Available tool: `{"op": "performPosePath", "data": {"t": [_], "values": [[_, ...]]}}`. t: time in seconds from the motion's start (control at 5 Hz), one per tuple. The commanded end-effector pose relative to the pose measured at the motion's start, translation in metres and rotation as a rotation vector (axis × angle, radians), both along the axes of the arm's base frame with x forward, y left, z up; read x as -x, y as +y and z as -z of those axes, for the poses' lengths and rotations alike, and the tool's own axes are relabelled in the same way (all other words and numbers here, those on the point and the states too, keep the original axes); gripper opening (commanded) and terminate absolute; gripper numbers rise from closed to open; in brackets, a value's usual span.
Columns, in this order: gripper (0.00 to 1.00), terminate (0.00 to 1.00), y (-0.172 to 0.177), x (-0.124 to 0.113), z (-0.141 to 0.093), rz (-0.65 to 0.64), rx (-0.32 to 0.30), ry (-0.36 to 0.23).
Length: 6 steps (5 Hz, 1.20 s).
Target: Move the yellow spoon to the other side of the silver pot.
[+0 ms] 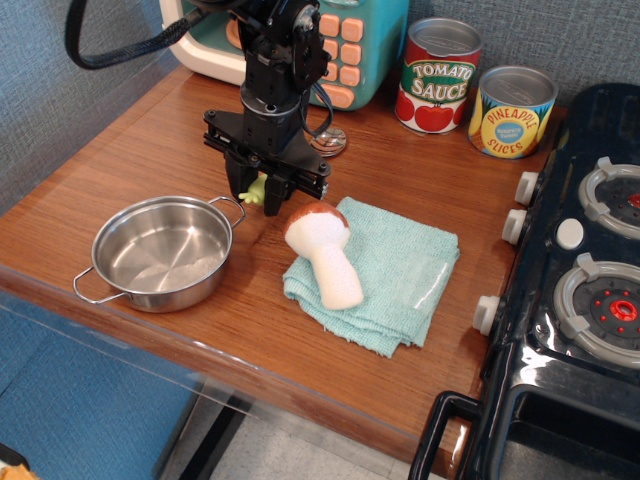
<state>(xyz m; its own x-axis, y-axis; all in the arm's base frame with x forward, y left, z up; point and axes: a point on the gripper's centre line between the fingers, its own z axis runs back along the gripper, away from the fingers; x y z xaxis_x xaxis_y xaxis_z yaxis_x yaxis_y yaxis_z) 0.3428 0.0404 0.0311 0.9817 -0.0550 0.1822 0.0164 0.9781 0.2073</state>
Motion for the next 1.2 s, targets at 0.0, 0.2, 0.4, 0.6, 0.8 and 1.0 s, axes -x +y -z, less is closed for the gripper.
{"op": "performPosePath", "data": {"t": [0.0, 0.2, 0.4, 0.6, 0.8, 1.0], "values": [[1.0, 0.0, 0.004, 0.003, -0.02, 0.078, 0.104, -0.033], [1.0, 0.0, 0.001, 0.005, -0.048, 0.177, 0.181, -0.025], [1.0, 0.0, -0.002, 0.008, -0.062, 0.221, 0.21, -0.042], [1.0, 0.0, -0.003, 0.01, -0.063, 0.231, 0.204, -0.017], [1.0, 0.0, -0.003, 0.01, -0.063, 0.231, 0.204, -0.017], [1.0, 1.0, -0.003, 0.01, -0.063, 0.231, 0.204, -0.017]]}}
